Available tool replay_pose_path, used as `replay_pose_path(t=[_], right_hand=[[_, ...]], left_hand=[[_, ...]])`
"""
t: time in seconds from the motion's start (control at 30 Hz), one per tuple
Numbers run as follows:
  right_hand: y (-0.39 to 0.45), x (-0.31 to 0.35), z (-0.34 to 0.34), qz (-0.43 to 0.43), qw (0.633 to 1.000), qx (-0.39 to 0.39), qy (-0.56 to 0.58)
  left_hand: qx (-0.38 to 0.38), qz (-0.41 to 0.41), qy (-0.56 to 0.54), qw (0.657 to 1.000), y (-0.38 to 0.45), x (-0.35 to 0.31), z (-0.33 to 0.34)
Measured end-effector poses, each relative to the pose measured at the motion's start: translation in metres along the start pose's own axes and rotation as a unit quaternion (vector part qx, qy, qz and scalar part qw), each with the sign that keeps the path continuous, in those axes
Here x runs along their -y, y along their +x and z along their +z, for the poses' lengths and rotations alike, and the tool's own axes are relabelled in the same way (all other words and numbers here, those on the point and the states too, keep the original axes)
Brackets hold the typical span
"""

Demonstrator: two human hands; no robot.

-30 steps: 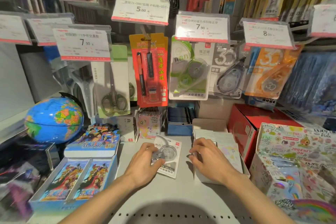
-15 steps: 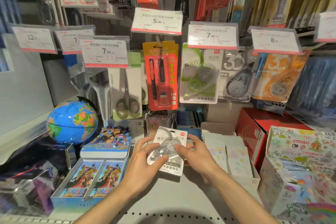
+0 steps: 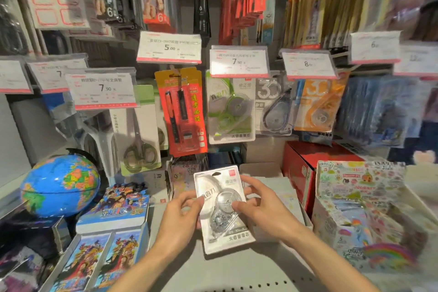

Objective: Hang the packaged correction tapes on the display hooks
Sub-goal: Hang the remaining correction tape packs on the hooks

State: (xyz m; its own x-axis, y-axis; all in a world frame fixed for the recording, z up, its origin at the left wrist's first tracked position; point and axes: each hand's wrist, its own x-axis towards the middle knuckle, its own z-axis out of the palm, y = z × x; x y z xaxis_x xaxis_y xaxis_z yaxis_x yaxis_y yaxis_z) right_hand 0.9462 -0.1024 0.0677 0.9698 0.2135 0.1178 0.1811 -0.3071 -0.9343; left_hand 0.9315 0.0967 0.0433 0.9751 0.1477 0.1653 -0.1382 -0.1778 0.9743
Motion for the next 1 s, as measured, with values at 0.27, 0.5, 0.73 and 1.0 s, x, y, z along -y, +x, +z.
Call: replay_pose_path(t=[0.27,0.5,0.73,1.0], right_hand=[[-0.021,0.004,-0.086,-0.063,0.997,-0.003,-0.052],[-0.031,0.002,-0.165,-0.104,0.994,0.017,0.008],[-0.034,0.007,-0.213,-0.14,0.99,0.0,0.033],[-0.025,0.027,-0.212,-0.168,0.983,-0.011,0.078]], left_hand=[[-0.016,0.047,-0.028,0.998,-0.019,-0.047,0.072],[-0.059,0.09,0.015,0.994,-0.029,-0.086,0.139],[-0.058,0.126,0.035,0.99,-0.027,-0.121,0.176],[-0.075,0.189,0.055,0.978,-0.016,-0.146,0.166]])
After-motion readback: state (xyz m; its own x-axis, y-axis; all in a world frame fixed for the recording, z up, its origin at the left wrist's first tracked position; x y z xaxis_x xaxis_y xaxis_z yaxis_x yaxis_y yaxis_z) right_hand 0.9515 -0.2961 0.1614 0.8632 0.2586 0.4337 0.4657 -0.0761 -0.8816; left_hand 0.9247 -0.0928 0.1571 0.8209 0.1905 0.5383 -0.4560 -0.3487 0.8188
